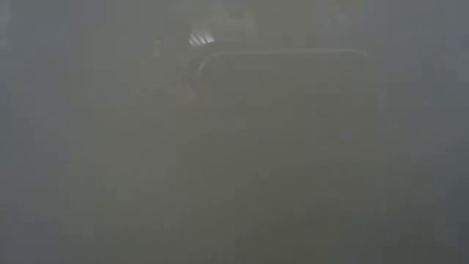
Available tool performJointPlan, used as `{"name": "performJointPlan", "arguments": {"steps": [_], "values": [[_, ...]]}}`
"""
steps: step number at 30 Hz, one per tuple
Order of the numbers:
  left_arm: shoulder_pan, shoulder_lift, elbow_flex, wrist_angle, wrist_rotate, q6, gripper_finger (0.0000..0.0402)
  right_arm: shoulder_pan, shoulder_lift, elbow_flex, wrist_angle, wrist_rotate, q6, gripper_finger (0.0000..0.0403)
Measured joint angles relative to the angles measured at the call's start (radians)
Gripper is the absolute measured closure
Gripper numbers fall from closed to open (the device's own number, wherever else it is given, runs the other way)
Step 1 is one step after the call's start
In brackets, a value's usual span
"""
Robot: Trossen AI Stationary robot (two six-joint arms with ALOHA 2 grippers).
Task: Sort silverware by color (type)
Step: Put the black spoon into the black bin
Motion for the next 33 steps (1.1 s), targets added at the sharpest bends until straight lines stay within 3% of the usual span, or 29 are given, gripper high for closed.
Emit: {"name": "performJointPlan", "arguments": {"steps": [2, 10, 19, 26, 33], "values": [[-0.001, 0.000, 0.000, 0.000, 0.000, 0.001, 0.0386, 0.001, 0.000, -0.001, 0.005, -0.001, -0.003, 0.0394], [-0.045, 0.000, 0.000, 0.037, -0.002, -0.028, 0.0386, 0.008, -0.036, -0.005, -0.016, 0.008, -0.023, 0.0398], [-0.125, 0.021, 0.000, 0.037, -0.101, -0.079, 0.0386, 0.005, -0.309, -0.005, -0.117, 0.008, -0.043, 0.0399], [-0.120, 0.077, 0.000, 0.072, -0.114, -0.078, 0.0386, -0.106, -0.502, -0.004, -0.113, 0.014, -0.155, 0.0400], [-0.087, 0.097, 0.000, 0.095, -0.113, -0.073, 0.0386, -0.251, -0.460, -0.001, 0.003, -0.105, -0.228, 0.0401]]}}
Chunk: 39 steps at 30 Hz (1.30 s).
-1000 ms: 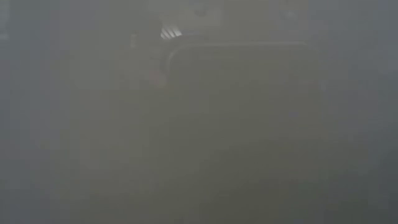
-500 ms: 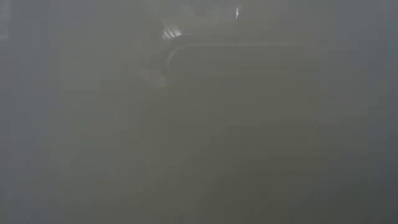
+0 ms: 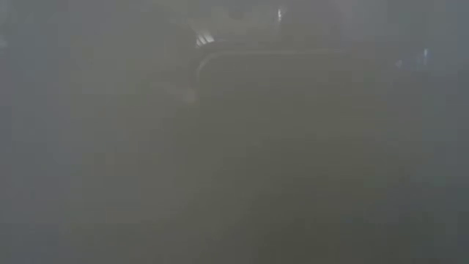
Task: Sort silverware by color (type)
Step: Put the black spoon into the black bin
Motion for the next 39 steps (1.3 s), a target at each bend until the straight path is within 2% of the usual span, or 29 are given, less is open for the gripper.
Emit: {"name": "performJointPlan", "arguments": {"steps": [3, 9, 17, 24, 29, 35, 39], "values": [[-0.002, 0.000, 0.000, 0.004, 0.005, -0.004, 0.0386, -0.032, 0.059, -0.001, 0.041, -0.033, -0.011, 0.0401], [-0.009, 0.000, 0.000, 0.021, 0.007, 0.022, 0.0386, -0.059, 0.198, -0.001, 0.207, -0.032, -0.030, 0.0402], [-0.014, 0.000, 0.000, 0.030, 0.007, 0.023, 0.0386, -0.063, 0.363, -0.001, 0.397, 0.064, -0.057, 0.0403], [-0.027, -0.001, 0.000, 0.041, 0.009, 0.028, 0.0386, -0.089, 0.407, -0.001, 0.352, 0.080, -0.082, 0.0403], [-0.027, -0.001, 0.000, 0.041, 0.009, 0.017, 0.0386, -0.090, 0.416, 0.000, 0.357, 0.163, -0.066, 0.0403], [-0.021, -0.001, 0.000, 0.046, 0.006, 0.028, 0.0386, -0.089, 0.416, 0.000, 0.355, 0.186, -0.053, 0.0402], [-0.016, -0.001, 0.000, 0.046, 0.006, 0.029, 0.0386, -0.088, 0.416, 0.000, 0.352, 0.202, -0.052, 0.0385]]}}
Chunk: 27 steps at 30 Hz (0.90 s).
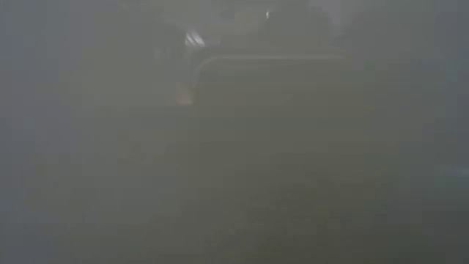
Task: Sort silverware by color (type)
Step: Put the black spoon into the black bin
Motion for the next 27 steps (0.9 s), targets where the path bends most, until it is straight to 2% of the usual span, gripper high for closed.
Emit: {"name": "performJointPlan", "arguments": {"steps": [7, 12, 20, 23, 27], "values": [[-0.004, 0.000, 0.000, 0.000, 0.000, 0.000, 0.0386, 0.001, -0.016, 0.000, -0.002, 0.000, 0.003, 0.0300], [-0.004, 0.000, 0.000, 0.001, 0.000, 0.000, 0.0386, 0.043, -0.107, 0.000, -0.054, 0.006, 0.002, 0.0258], [-0.004, 0.000, 0.000, 0.001, 0.002, -0.013, 0.0386, 0.171, -0.277, 0.001, -0.212, -0.012, 0.007, 0.0249], [-0.004, 0.000, 0.000, 0.001, 0.002, -0.014, 0.0386, 0.216, -0.320, -0.002, -0.313, -0.099, 0.038, 0.0249], [-0.005, 0.000, 0.000, 0.001, 0.003, -0.018, 0.0386, 0.268, -0.341, -0.038, -0.333, -0.179, 0.088, 0.0249]]}}
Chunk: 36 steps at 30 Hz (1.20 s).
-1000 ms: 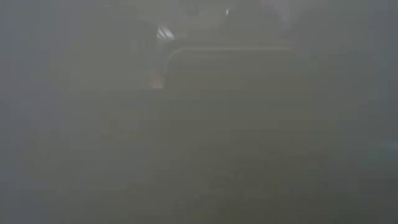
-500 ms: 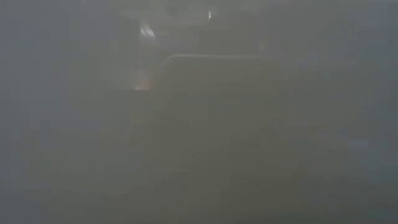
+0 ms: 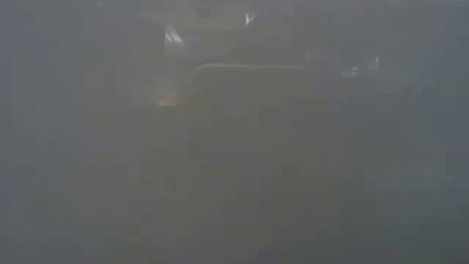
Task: Sort silverware by color (type)
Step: Put the black spoon into the black bin
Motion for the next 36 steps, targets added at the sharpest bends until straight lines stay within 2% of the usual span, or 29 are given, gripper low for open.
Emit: {"name": "performJointPlan", "arguments": {"steps": [9, 14, 23, 29, 36], "values": [[-0.019, 0.000, 0.004, 0.009, 0.005, -0.007, 0.0386, 0.111, 0.002, -0.106, 0.039, 0.001, 0.085, 0.0249], [-0.020, 0.036, 0.043, 0.008, 0.025, 0.033, 0.0387, 0.147, 0.044, -0.159, 0.158, 0.047, 0.147, 0.0249], [-0.010, 0.150, 0.135, -0.006, 0.079, 0.160, 0.0387, 0.154, 0.158, -0.171, 0.220, 0.049, 0.232, 0.0249], [-0.010, 0.155, 0.138, -0.020, 0.079, 0.176, 0.0387, 0.154, 0.229, -0.170, 0.319, 0.047, 0.254, 0.0249], [-0.003, 0.155, 0.138, -0.025, 0.075, 0.176, 0.0387, 0.158, 0.279, -0.170, 0.349, 0.040, 0.282, 0.0249]]}}
